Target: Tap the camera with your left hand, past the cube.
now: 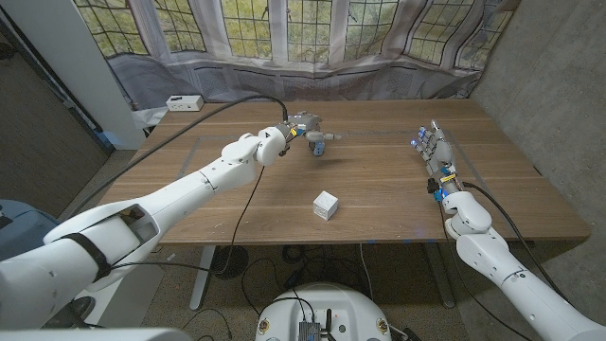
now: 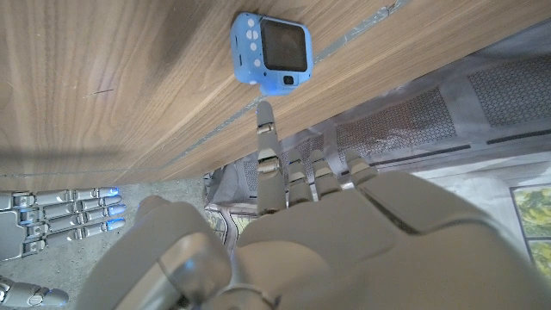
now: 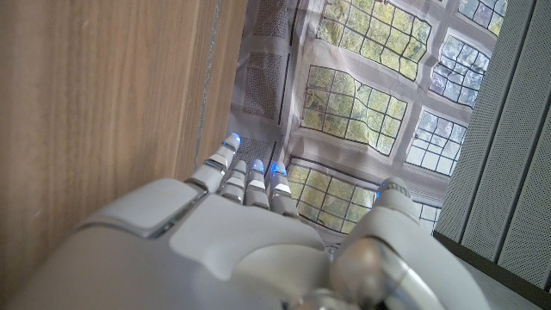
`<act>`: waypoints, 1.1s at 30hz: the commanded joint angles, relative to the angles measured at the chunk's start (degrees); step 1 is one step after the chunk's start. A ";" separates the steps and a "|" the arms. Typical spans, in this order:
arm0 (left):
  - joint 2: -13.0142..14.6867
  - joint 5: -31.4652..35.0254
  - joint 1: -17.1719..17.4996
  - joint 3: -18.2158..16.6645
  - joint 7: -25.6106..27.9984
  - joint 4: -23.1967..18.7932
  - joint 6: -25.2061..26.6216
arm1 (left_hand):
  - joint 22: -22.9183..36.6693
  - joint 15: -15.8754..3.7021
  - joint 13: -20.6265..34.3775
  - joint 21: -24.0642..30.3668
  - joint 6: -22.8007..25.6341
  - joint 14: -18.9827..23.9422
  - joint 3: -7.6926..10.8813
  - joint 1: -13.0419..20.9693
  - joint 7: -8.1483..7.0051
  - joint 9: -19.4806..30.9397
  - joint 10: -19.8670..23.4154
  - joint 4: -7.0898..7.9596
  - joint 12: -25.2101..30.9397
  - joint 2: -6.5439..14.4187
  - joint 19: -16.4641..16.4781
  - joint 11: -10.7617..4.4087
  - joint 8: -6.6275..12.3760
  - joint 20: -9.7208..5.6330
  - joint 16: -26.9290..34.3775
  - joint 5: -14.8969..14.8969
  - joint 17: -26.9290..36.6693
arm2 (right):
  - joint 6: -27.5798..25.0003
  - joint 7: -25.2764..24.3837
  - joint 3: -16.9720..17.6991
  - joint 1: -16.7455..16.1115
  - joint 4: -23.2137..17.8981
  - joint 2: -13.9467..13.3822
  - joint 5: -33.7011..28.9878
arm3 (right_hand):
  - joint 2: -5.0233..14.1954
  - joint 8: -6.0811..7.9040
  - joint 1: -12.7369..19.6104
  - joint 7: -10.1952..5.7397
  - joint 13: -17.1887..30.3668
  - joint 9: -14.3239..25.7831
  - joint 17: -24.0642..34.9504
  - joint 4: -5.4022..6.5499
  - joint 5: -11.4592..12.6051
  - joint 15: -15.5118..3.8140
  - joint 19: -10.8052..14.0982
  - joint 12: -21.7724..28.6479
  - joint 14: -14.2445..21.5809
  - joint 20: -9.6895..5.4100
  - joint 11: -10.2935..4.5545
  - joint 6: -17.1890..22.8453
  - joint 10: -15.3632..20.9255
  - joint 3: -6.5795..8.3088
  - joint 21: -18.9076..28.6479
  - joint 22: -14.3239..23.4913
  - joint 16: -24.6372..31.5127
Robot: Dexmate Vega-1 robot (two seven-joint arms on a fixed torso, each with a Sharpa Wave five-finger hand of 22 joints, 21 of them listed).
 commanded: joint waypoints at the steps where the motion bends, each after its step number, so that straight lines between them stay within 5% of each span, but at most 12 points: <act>1: -0.48 -0.67 -0.40 0.56 0.06 1.48 -0.36 | 0.08 0.58 0.17 0.01 -0.53 -0.23 -0.49 -0.51 -0.88 0.21 -0.39 -0.07 -0.05 0.19 -0.32 -0.07 -0.39 0.17 0.28 0.30 0.25 | 0.56 0.26 -0.10 0.36 0.53 0.36 -0.13 | 0.76 -0.17 0.22 -0.13 0.11 0.20 0.23 -0.05 0.03 0.49 0.12 -0.18 -0.17 0.55 0.09 0.17 0.54 0.42 -0.15 0.23 -0.26; 14: -1.69 -0.72 -1.85 2.04 -0.80 3.87 -0.92 | 0.09 0.77 0.19 0.12 -2.94 -0.75 -0.79 -0.45 -2.55 0.20 -1.20 0.08 -0.24 0.25 -0.53 -0.09 -1.33 0.16 0.18 0.50 0.26 | 0.44 0.75 -0.18 0.93 1.54 0.51 0.19 | 0.81 -0.17 0.27 -0.17 0.12 0.20 0.23 -0.08 0.01 0.50 0.10 -0.24 -0.17 0.57 0.00 0.26 0.59 0.48 -0.17 0.23 -0.29; 33: -1.93 -0.28 -2.00 2.53 -0.31 3.79 0.39 | 0.09 0.86 0.20 0.17 -1.58 -0.87 -0.95 -0.24 -1.88 0.21 -1.75 0.16 -0.30 0.43 -0.72 -0.32 -0.71 0.15 0.25 0.67 0.26 | -0.16 1.20 -0.20 1.13 2.07 0.32 0.67 | 0.80 -0.17 0.24 -0.22 0.14 0.20 0.24 -0.08 -0.02 0.54 0.04 -0.33 -0.15 0.64 0.03 0.34 0.63 0.50 -0.20 0.24 -0.31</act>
